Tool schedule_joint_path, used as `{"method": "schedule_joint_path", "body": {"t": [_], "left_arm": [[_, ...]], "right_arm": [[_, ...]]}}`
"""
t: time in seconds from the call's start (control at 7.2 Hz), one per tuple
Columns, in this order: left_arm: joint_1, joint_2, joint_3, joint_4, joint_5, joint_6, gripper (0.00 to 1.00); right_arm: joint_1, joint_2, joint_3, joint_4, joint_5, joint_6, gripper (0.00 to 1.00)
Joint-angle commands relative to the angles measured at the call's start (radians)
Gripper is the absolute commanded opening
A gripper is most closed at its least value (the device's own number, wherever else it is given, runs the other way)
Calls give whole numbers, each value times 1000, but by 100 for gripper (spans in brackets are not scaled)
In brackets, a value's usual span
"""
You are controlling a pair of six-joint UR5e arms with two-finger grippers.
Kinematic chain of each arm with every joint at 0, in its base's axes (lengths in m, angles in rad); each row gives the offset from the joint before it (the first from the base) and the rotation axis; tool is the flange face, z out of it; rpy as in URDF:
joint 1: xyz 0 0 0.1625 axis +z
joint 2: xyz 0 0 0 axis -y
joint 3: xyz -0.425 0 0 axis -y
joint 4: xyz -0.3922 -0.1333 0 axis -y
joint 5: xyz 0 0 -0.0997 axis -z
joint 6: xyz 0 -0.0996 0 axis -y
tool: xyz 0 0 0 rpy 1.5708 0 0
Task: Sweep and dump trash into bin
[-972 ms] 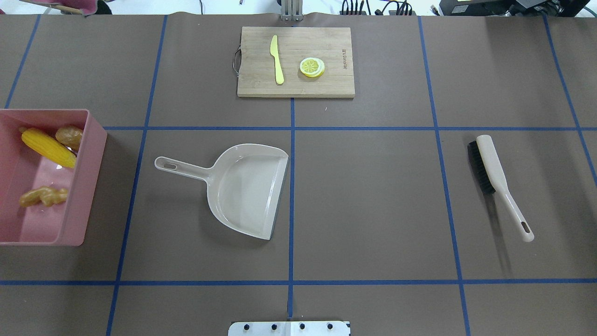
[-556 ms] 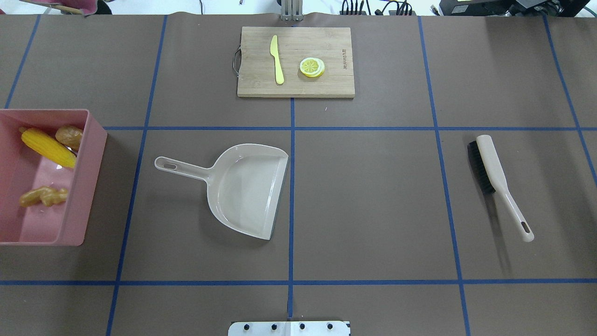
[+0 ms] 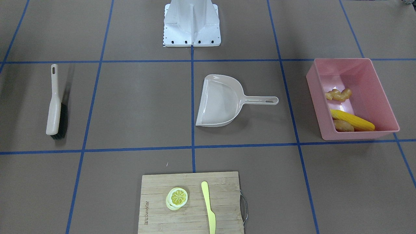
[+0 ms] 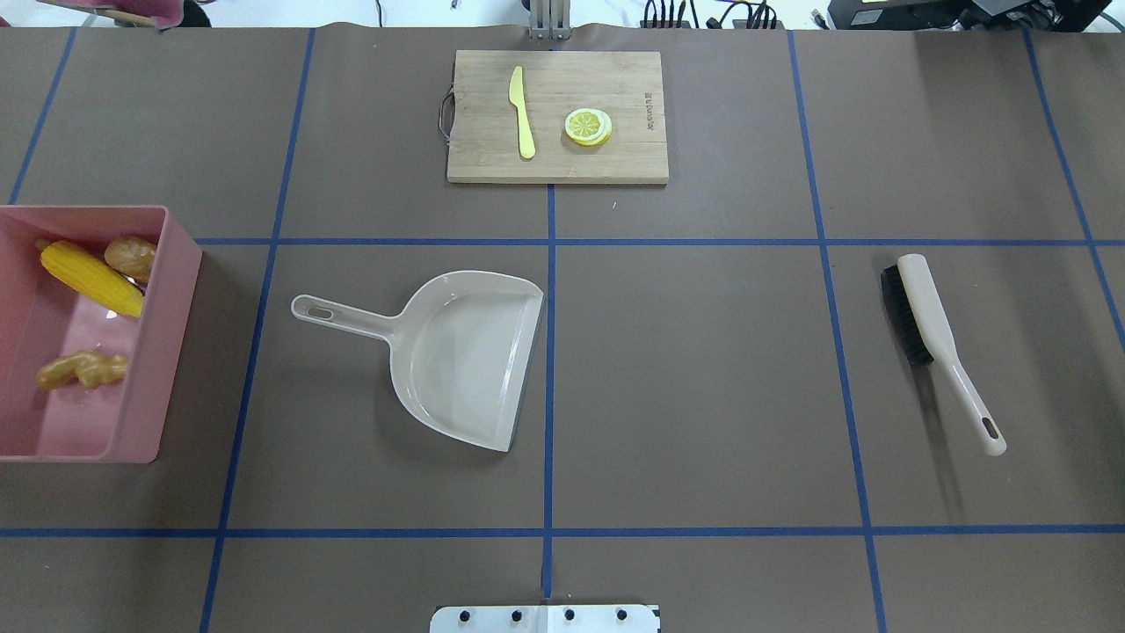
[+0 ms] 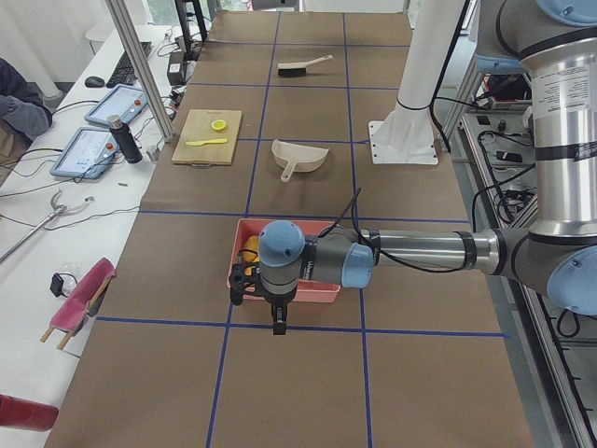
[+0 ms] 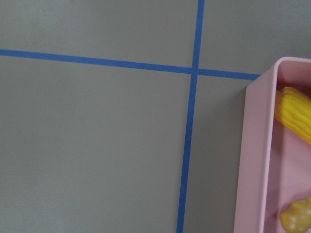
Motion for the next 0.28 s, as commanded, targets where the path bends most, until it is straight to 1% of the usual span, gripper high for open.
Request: {"method": "schedule_joint_path", "body": {"t": [0.0, 0.14], "left_arm": [[0, 6, -27, 1, 0, 0, 98], [0, 14, -31, 1, -1, -2, 98]], "right_arm": [[-6, 0, 0, 0, 0, 3, 100], [-6, 0, 0, 2, 0, 3, 100]]}}
